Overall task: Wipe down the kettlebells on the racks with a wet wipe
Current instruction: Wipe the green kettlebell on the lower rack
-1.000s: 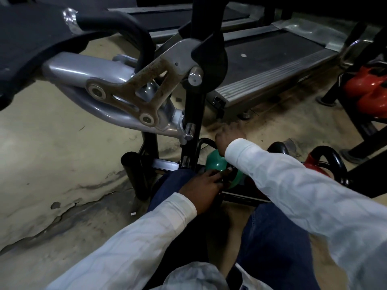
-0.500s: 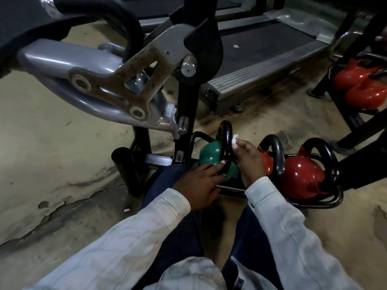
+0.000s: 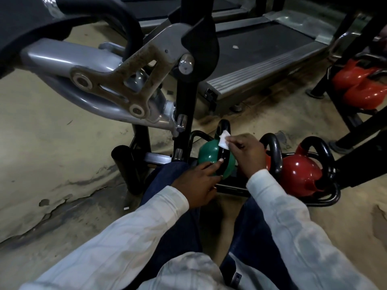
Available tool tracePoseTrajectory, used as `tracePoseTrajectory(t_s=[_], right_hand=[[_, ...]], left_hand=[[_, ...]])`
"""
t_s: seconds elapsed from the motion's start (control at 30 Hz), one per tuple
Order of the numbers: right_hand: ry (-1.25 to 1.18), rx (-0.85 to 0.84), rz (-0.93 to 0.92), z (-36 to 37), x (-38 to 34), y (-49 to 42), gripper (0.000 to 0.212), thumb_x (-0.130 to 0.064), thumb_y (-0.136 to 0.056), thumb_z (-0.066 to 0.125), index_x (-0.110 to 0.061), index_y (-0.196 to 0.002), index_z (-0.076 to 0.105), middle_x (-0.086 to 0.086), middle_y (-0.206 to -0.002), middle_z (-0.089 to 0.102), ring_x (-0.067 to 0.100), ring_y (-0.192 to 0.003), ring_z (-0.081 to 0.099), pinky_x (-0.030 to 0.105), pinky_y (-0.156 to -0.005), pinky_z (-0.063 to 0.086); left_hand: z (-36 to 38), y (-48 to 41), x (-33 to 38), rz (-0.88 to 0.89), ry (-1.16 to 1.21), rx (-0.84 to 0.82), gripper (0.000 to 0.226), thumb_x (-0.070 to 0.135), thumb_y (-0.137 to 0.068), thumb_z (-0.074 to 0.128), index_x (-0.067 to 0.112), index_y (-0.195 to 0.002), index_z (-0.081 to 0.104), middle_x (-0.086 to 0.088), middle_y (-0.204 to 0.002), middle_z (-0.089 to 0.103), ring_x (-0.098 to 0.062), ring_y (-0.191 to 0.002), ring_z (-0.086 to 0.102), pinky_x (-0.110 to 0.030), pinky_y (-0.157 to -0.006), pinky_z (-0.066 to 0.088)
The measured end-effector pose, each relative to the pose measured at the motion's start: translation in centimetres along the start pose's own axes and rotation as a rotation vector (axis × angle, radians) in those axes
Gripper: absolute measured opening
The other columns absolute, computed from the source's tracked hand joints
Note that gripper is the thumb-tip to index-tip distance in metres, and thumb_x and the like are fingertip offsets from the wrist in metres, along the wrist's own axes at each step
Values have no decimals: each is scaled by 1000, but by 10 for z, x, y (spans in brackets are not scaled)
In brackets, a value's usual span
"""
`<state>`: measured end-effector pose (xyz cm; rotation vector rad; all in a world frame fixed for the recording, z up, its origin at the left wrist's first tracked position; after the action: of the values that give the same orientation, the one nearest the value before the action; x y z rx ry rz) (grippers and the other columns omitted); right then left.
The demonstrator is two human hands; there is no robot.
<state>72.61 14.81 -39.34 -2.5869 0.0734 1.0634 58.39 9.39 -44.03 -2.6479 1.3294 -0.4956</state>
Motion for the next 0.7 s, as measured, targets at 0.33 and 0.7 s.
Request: tracePoseTrajectory(t_s=[0.33,0.7], right_hand=[[893,-466,-318,53,-48,-29,20,-33,-83,61,-23,-95,73,1,-108,60,28,-111,49,40,-93,34],[-534,11,370,23,57,19,18,-7,-91,64,-18,-104,71,-1,-99,74,13,-94,69,25,-86,54]], left_hand=[[7,2,-6,-32,0,2,33,29,-80,62,17,-110,69,-6,-139,53,-29,-118,53,-39,-84,55],[-22,-51,-70,-426,520,224,41,4,-89,55,13,-129,60,-9,-135,56,-22,-126,52,-22,-108,34]])
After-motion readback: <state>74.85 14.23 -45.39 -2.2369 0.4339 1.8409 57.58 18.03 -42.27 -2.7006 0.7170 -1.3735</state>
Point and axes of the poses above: each hand's wrist, its own y-axis away from the middle knuckle, its own z-axis out of the palm, x = y × z, the point moved 8 cm from there along -y, towards the middle knuckle
